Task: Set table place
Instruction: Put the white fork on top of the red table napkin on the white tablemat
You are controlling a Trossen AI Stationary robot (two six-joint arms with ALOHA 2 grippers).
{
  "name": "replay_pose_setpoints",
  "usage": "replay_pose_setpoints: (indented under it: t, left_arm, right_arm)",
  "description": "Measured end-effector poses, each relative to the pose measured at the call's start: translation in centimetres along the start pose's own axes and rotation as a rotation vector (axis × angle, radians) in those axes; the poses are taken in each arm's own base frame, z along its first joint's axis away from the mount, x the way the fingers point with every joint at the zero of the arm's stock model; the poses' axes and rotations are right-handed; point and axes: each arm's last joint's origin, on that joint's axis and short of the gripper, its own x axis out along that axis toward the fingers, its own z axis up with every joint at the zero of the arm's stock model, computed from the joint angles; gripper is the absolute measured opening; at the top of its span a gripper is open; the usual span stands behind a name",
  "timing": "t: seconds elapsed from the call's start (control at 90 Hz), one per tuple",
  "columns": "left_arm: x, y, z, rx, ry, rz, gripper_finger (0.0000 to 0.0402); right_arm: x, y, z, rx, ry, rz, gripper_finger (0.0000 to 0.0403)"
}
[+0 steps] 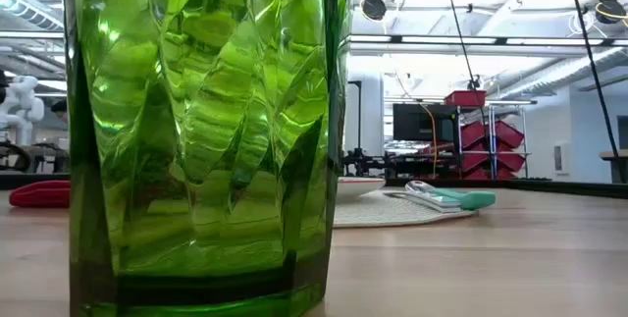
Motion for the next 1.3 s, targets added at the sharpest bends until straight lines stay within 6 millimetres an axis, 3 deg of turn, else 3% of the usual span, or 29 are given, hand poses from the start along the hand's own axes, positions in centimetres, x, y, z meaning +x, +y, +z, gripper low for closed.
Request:
replay_pose_setpoints:
  t: [0.2, 0.522, 0.756, 0.878, 1.044, 1.3]
  left_arm:
    - [0.0, 0.0, 0.0, 0.0, 0.0, 0.0, 0.0002]
    - [-0.5, 0.1, -0.2, 0.009, 0.06, 0.009, 0.0]
    - [-3.7, 0.6, 0.5, 0.031, 0.17, 0.028, 0.0]
    - [-6.1, 1.1, 0.3, 0.083, 0.32, -0.022, 0.0]
    - [-9.3, 1.6, -0.2, 0.076, 0.492, -0.065, 0.0]
    - [-12.4, 1.8, -1.3, -0.041, 0.597, -0.131, 0.0]
  right_arm:
    - [-0.2, 0.1, -0.2, -0.02, 0.013, 0.002, 0.0117]
    - [-0.7, 0.2, -0.9, -0.078, 0.071, -0.004, 0.0121]
    - [-1.7, -1.1, -1.1, -0.043, 0.164, -0.063, 0.0121]
    - [-1.8, -2.8, -1.0, -0.009, 0.265, -0.085, 0.0121]
    - [0.7, -6.6, -2.4, 0.119, 0.584, -0.147, 0.0121]
    - [7.3, -10.2, -7.4, 0.159, 0.844, -0.226, 0.0121]
